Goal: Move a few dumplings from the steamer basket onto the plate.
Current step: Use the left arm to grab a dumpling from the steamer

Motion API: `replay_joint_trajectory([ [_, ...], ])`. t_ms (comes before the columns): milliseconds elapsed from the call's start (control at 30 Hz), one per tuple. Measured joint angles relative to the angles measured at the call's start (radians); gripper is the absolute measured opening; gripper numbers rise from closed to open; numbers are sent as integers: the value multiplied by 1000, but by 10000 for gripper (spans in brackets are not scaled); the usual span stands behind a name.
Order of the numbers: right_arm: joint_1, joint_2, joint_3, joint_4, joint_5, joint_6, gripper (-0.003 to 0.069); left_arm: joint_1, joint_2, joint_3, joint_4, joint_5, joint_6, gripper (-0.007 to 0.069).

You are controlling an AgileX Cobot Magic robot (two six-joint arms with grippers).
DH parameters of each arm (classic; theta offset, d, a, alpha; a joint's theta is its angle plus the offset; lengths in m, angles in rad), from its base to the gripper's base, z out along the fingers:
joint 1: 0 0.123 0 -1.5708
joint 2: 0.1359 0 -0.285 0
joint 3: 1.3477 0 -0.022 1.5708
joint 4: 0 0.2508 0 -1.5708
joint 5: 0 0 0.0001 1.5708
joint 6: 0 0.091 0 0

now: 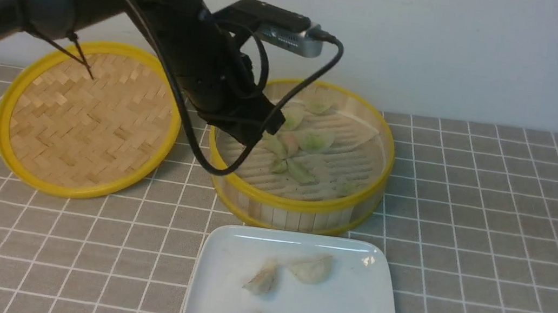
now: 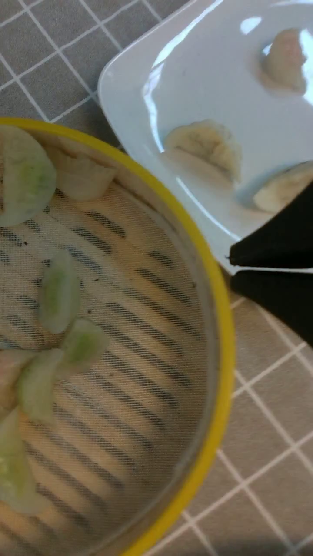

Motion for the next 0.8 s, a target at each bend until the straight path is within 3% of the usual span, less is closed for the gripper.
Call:
replay_joint_trajectory([
  [333,0,0,0,0,0,0,-14,-17,147,-22,4,-245,121,27],
  [633,0,0,0,0,0,0,-14,-17,276,-22,-13,-352,123,309],
  [800,0,0,0,0,0,0,-14,-17,300,-24,-39,-357,123,387],
])
